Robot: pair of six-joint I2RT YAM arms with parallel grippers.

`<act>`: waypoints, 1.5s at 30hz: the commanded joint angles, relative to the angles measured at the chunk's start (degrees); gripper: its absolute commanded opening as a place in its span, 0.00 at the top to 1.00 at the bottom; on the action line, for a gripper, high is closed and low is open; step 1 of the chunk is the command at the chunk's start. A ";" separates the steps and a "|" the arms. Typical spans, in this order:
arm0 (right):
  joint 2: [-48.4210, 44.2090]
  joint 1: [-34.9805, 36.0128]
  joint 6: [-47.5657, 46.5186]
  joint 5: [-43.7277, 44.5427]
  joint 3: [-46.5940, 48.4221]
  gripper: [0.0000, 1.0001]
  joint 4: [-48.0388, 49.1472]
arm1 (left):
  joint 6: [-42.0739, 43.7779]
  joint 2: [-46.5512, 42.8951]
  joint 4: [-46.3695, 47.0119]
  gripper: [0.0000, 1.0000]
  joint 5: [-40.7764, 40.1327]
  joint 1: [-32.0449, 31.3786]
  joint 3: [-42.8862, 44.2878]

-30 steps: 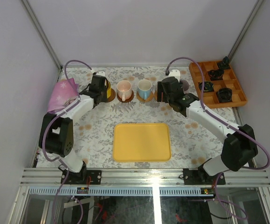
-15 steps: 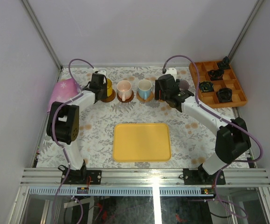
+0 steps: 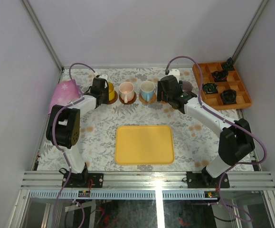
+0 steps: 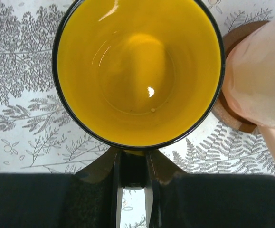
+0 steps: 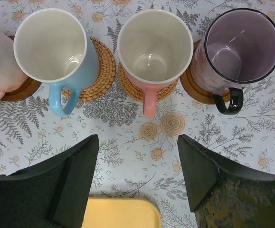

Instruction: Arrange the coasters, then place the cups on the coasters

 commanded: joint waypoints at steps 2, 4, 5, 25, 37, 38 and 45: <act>0.71 -0.46 1.47 -1.06 2.48 0.26 1.33 | -1.20 -4.51 5.60 1.00 -1.17 0.31 -3.15; 0.88 -0.49 1.58 -1.59 2.44 0.26 1.19 | -1.67 -4.98 5.33 1.00 -1.13 0.29 -3.98; 0.95 -0.48 1.60 -1.86 2.42 0.26 1.19 | -1.88 -5.06 5.34 1.00 -1.20 0.33 -4.34; 1.54 -0.47 1.54 -2.98 2.44 0.26 1.32 | -3.58 -5.43 4.60 0.93 -2.46 0.29 -5.42; 2.23 -0.47 1.24 -3.48 2.99 0.25 1.12 | -3.84 -5.30 4.13 0.39 -3.83 0.28 -5.20; 2.36 -0.47 1.14 -3.53 3.03 0.25 1.12 | -3.86 -5.39 4.11 0.39 -3.65 0.21 -5.25; 2.32 -0.47 0.88 -3.58 3.27 0.25 1.14 | -4.03 -7.11 3.05 0.24 -3.50 0.18 -5.36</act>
